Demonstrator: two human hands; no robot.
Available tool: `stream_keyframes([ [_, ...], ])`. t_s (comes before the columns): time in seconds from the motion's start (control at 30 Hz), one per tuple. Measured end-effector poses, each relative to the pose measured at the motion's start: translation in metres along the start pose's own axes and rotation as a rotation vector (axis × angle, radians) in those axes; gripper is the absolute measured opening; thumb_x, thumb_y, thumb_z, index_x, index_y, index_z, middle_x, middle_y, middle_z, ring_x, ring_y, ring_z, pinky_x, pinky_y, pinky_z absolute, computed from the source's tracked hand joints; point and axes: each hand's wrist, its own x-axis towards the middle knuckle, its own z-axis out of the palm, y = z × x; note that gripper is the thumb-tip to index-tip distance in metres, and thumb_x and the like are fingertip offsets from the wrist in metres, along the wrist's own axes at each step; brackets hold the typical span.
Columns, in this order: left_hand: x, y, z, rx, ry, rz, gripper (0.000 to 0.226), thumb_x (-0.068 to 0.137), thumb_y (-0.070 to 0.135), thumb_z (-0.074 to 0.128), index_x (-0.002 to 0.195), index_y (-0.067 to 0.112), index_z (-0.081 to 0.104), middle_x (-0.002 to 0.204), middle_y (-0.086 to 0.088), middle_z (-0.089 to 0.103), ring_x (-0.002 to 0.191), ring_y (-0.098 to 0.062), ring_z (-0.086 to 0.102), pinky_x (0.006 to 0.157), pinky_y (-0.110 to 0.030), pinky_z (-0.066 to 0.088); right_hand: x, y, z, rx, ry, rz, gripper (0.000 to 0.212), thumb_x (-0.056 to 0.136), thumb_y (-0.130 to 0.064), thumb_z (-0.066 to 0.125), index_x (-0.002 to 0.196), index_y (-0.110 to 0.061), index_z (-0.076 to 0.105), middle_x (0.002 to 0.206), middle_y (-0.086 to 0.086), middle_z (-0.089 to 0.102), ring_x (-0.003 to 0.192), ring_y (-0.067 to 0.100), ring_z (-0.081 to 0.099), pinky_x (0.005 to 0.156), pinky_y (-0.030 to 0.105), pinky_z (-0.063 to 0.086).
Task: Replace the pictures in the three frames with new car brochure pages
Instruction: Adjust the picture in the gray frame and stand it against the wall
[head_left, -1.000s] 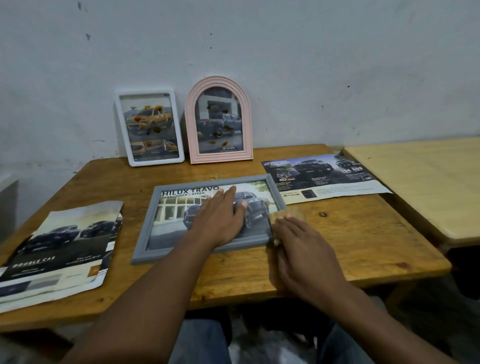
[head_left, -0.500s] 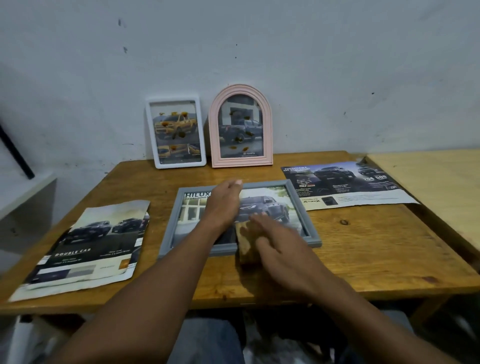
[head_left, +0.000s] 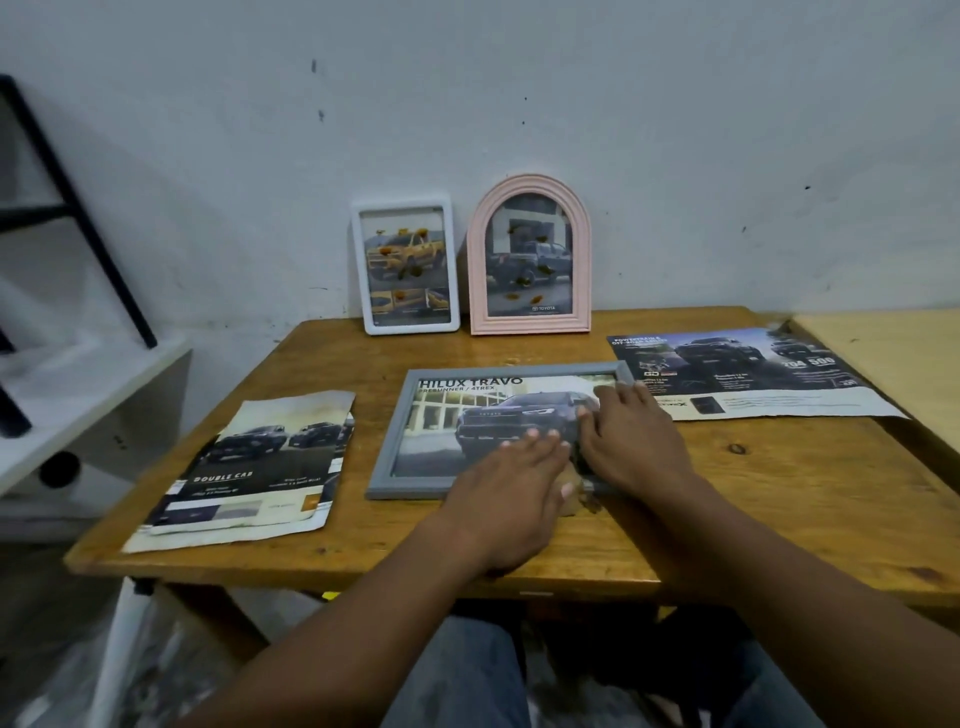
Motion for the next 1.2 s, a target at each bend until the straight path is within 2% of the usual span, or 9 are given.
stream_keyframes([
  [0.23, -0.055, -0.064, -0.009, 0.083, 0.030, -0.222, 0.059, 0.110, 0.045, 0.016, 0.164, 0.023, 0.013, 0.172, 0.003, 0.007, 0.157, -0.011, 0.001, 0.125, -0.033, 0.003, 0.001, 0.001, 0.000, -0.088, -0.034, -0.031, 0.056, 0.102, -0.049, 0.027, 0.143, -0.013, 0.039, 0.150, 0.018, 0.041, 0.146, 0.035, 0.025, 0.119, 0.047, 0.023],
  [0.4, -0.066, -0.079, -0.013, 0.097, 0.062, -0.346, 0.057, 0.110, 0.041, 0.016, 0.162, 0.018, 0.022, 0.170, -0.002, 0.016, 0.157, -0.015, 0.007, 0.127, -0.037, 0.006, 0.001, 0.000, 0.001, -0.116, -0.028, -0.041, 0.064, 0.097, -0.059, 0.019, 0.136, -0.015, 0.047, 0.141, 0.017, 0.051, 0.139, 0.036, 0.034, 0.114, 0.052, 0.032],
  [0.57, -0.050, -0.086, -0.016, 0.081, 0.151, -0.503, 0.053, 0.111, 0.032, 0.025, 0.160, 0.013, 0.027, 0.169, -0.007, 0.020, 0.156, -0.022, 0.016, 0.125, -0.039, 0.014, 0.000, 0.001, 0.001, -0.139, -0.034, -0.057, 0.061, 0.097, -0.060, 0.022, 0.132, -0.017, 0.049, 0.135, 0.015, 0.056, 0.137, 0.036, 0.036, 0.112, 0.050, 0.035],
  [0.7, -0.037, -0.101, -0.020, 0.046, 0.145, -0.561, 0.052, 0.111, 0.027, 0.030, 0.161, 0.013, 0.025, 0.170, -0.006, 0.016, 0.156, -0.024, 0.015, 0.124, -0.041, 0.017, 0.001, 0.001, 0.002, -0.160, -0.028, -0.064, 0.069, 0.094, -0.066, 0.019, 0.130, -0.017, 0.052, 0.132, 0.012, 0.058, 0.134, 0.034, 0.037, 0.108, 0.049, 0.038],
  [0.9, 0.007, -0.126, -0.022, -0.089, 0.034, -0.596, 0.058, 0.111, 0.031, 0.031, 0.162, 0.009, 0.016, 0.171, -0.010, 0.009, 0.157, -0.028, 0.010, 0.126, -0.048, 0.017, 0.001, -0.001, 0.002, -0.188, -0.015, -0.071, 0.067, 0.096, -0.066, 0.022, 0.132, -0.017, 0.051, 0.132, 0.012, 0.058, 0.134, 0.033, 0.035, 0.109, 0.048, 0.036],
  [1.03, 0.045, -0.136, -0.022, -0.097, 0.049, -0.626, 0.062, 0.109, 0.030, 0.034, 0.162, 0.007, 0.011, 0.171, -0.012, 0.004, 0.157, -0.029, 0.007, 0.126, -0.046, 0.015, -0.001, -0.001, 0.002, -0.203, -0.008, -0.078, 0.070, 0.095, -0.067, 0.018, 0.133, -0.018, 0.051, 0.133, 0.010, 0.059, 0.137, 0.033, 0.033, 0.111, 0.048, 0.034],
  [1.2, 0.081, -0.147, -0.022, -0.221, 0.126, -0.641, 0.061, 0.110, 0.029, 0.033, 0.162, 0.005, 0.010, 0.171, -0.015, 0.005, 0.157, -0.031, 0.008, 0.126, -0.046, 0.016, -0.002, 0.000, 0.006, -0.228, -0.007, -0.072, 0.074, 0.091, -0.072, 0.012, 0.134, -0.024, 0.048, 0.136, 0.004, 0.056, 0.142, 0.031, 0.028, 0.113, 0.046, 0.034],
])
